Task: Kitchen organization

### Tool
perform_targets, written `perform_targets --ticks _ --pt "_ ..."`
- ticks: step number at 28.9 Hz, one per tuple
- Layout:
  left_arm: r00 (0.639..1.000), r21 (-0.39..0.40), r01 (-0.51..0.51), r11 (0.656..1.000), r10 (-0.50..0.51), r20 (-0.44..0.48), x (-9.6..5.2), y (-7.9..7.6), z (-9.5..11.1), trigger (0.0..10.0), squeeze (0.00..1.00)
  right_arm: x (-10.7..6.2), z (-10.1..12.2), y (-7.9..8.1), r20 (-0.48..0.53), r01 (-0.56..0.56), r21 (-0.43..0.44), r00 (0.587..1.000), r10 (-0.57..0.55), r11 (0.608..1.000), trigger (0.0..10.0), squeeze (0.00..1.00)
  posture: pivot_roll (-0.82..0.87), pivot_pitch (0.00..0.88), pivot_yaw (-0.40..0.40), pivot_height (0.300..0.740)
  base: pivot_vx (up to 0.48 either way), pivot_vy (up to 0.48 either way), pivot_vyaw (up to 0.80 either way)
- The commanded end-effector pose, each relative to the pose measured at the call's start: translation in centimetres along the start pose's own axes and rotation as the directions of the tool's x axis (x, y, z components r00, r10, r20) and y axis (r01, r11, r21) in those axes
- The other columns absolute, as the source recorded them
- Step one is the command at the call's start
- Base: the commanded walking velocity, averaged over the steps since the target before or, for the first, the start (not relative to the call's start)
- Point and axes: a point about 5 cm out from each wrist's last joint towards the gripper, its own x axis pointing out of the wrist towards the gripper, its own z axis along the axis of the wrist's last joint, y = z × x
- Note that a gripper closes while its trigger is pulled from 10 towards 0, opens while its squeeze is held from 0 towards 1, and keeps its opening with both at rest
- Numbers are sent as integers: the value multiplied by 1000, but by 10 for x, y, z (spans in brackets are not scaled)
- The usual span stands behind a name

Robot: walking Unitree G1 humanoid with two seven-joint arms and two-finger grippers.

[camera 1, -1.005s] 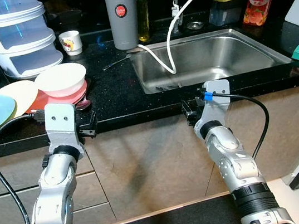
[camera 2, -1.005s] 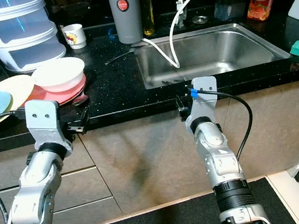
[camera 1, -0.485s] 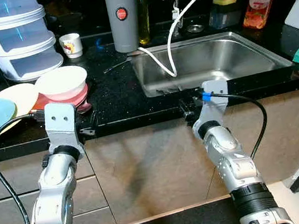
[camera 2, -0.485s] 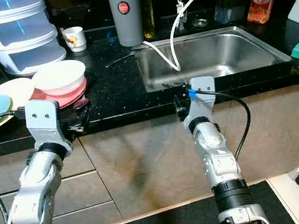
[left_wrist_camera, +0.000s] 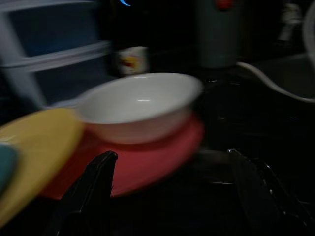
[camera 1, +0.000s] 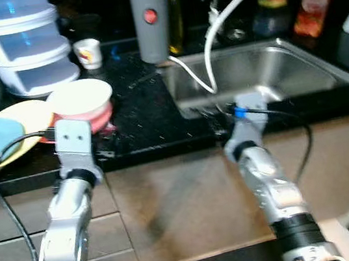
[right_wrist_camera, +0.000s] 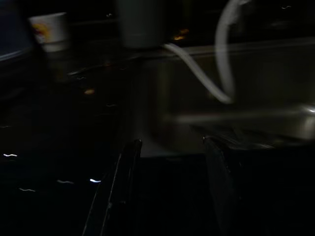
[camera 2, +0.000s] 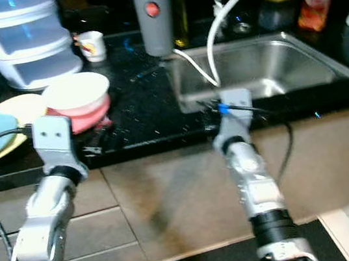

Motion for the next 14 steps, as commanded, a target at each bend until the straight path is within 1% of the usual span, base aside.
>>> perform_targets --ticks 1,4,14 --pt "1000 1 2 1000 -2 -1 -1 1 -1 10000 0 -1 -5 8 -17 -23 8 1000 23 1000 10000 0 23 66 19 740 315 0 0" --pt "1000 1 3 1000 -3 0 -1 0 0 10000 0 0 -5 8 -18 -23 8 1000 23 1000 10000 0 22 74 16 740 317 0 0" --pt "999 14 33 999 -33 5 -2 -9 0 10000 0 0 -5 8 -20 -24 11 999 25 1000 10000 0 22 80 16 740 316 0 0"
